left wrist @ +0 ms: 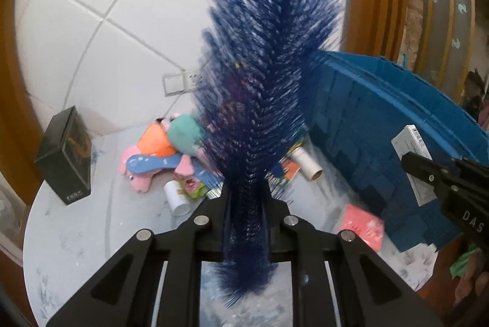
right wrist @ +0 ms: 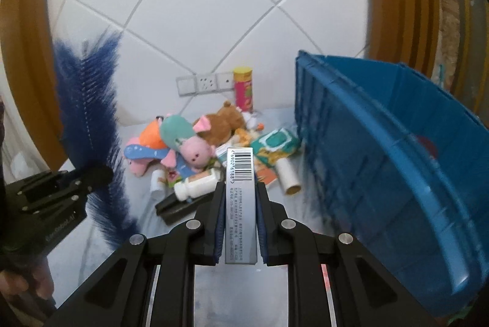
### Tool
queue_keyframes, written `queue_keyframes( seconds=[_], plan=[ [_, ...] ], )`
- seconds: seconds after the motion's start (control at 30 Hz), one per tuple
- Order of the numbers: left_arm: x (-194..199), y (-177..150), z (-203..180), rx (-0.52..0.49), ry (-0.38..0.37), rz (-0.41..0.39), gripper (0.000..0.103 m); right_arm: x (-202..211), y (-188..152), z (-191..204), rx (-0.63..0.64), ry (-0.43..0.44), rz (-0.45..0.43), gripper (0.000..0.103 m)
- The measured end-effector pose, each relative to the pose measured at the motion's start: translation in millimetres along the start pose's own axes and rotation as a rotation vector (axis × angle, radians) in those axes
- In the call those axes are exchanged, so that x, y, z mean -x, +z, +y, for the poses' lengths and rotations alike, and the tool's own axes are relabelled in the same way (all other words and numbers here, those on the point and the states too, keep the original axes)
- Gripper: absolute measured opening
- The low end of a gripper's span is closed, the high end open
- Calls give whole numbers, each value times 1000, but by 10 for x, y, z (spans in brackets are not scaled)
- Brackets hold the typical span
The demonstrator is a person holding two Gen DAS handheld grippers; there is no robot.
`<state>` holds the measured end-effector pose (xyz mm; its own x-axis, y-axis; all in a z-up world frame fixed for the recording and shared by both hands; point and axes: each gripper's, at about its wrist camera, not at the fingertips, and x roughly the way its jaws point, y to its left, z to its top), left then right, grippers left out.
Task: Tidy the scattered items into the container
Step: 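Lift the blue duster and white box and carry both over the crate, then open both tools to drop the duster and white box into the crate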
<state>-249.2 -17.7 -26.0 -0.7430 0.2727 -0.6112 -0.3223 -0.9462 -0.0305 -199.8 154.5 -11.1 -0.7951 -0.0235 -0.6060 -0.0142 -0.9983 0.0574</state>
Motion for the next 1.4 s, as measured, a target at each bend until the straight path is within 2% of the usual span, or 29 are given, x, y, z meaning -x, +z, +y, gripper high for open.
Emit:
queue_keyframes(
  seconds=[0.3,0.43,0.6,0.7,0.83,0.97,1.1,1.17,1.2,1.23,1.27,1.3,1.33,1.4],
  plan=[
    [73,665,-669,-74,-58,-112,15,413,395,-657,-59,-49,-106,18],
    [77,1060,-1170,-123,-90,-149,15,577,626,-1056,-88,-62,-146,18],
    [44,1584,-1972,-146,-126,-195,15,825,980,-1724,-88,-88,-188,18],
    [-14,1858,-2472,-137,-154,-200,15,858,1249,-2209,-69,-101,-189,18],
    [-159,2099,-3099,-153,-153,-199,15,862,1490,-2841,-57,-110,-187,18],
    [-337,2177,-3636,-186,-137,-166,15,732,1532,-3332,-69,-104,-146,18],
    [-585,2144,-3918,-191,-102,-116,16,586,1436,-3665,-82,-87,-103,18],
    [-675,2111,-4034,-191,-87,-90,29,507,1373,-3773,-87,-72,-83,20],
    [-694,2081,-4094,-189,-84,-77,37,481,1346,-3816,-87,-64,-76,24],
    [-708,2050,-4128,-187,-77,-71,58,468,1322,-3850,-87,-56,-73,40],
    [-718,2016,-4138,-185,-67,-73,74,457,1299,-3876,-86,-57,-70,69],
    [-728,1982,-4149,-183,-57,-75,80,446,1277,-3896,-85,-65,-69,82],
    [-734,1959,-4159,-183,-51,-76,82,436,1255,-3920,-84,-73,-71,98],
    [-736,1932,-4179,-186,-45,-73,82,422,1210,-3974,-88,-77,-77,99]
  ],
)
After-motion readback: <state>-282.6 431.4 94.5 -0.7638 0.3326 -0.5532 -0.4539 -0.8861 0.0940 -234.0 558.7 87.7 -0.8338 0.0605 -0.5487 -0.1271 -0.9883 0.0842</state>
